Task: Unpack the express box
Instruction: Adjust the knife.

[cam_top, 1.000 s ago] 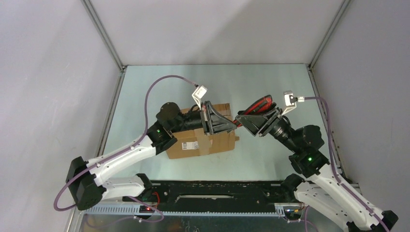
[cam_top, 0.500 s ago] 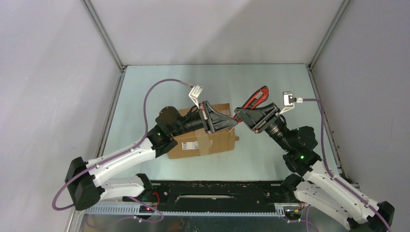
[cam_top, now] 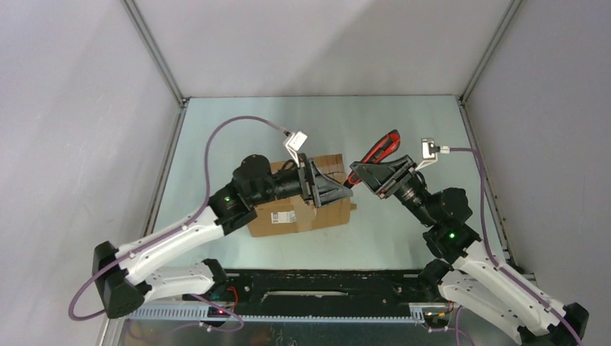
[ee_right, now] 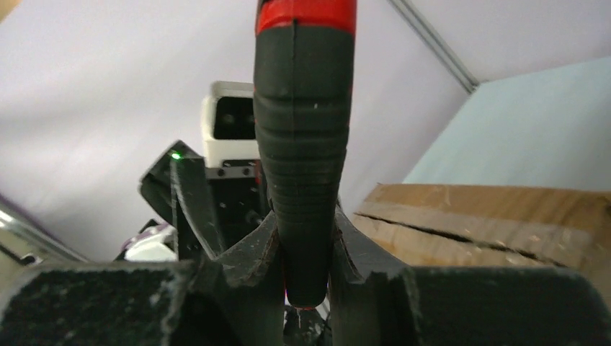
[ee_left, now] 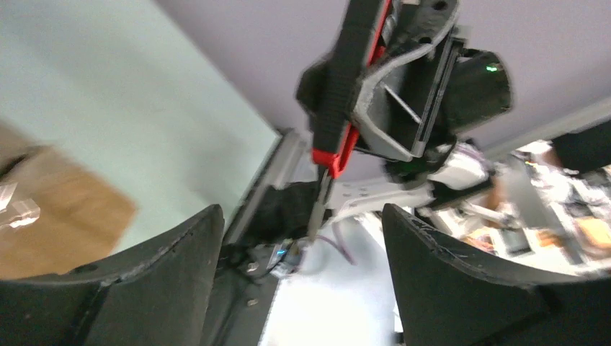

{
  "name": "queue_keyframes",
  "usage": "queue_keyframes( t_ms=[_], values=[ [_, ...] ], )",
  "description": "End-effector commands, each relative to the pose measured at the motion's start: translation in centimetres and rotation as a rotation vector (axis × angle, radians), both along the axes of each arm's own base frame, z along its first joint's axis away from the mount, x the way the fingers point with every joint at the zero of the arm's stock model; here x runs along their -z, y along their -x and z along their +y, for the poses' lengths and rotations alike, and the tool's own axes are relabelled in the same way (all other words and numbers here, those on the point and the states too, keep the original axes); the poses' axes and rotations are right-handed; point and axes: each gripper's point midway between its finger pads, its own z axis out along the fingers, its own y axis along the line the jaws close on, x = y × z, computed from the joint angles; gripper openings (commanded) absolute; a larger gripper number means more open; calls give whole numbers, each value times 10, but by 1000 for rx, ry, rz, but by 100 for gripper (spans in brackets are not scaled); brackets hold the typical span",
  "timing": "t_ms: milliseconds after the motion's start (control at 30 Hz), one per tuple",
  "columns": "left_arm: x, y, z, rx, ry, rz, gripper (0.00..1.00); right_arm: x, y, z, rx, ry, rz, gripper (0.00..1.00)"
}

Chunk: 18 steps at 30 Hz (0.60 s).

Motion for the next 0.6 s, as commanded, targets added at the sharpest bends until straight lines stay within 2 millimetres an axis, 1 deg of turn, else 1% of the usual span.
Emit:
queue_keyframes(
  t_ms=[0, 67, 100, 167, 233, 267, 333, 400, 433, 500, 533, 567],
  values=[
    [-10, -25, 57, -212, -210, -161, 84, 22, -3, -15, 78, 75, 98, 0],
    [-4, -57, 103, -431, -329, -172, 86, 41, 3, -11, 62, 123, 162, 0],
    [1, -73, 131, -561, -400, -166, 87, 49, 8, -10, 56, 139, 185, 0],
    [15, -100, 183, -779, -521, -111, 88, 70, 21, -2, 34, 164, 239, 0],
    [32, -124, 221, -937, -581, -28, 88, 92, 28, 4, 38, 181, 300, 0],
    [40, -136, 234, -985, -583, 7, 88, 104, 32, 8, 35, 183, 331, 0],
    [55, -162, 255, -1058, -568, 75, 87, 129, 37, 16, 31, 193, 390, 0],
    [78, -186, 273, -1100, -590, 153, 85, 146, 39, 24, 22, 186, 429, 0],
    [89, -197, 274, -1086, -581, 193, 83, 154, 38, 27, 23, 179, 440, 0],
    [114, -211, 273, -1051, -600, 277, 79, 170, 33, 30, 43, 171, 467, 0],
    [124, -216, 271, -1037, -611, 302, 75, 176, 29, 30, 61, 164, 465, 0],
    [134, -218, 265, -1003, -614, 329, 71, 181, 25, 30, 79, 154, 468, 0]
  ],
)
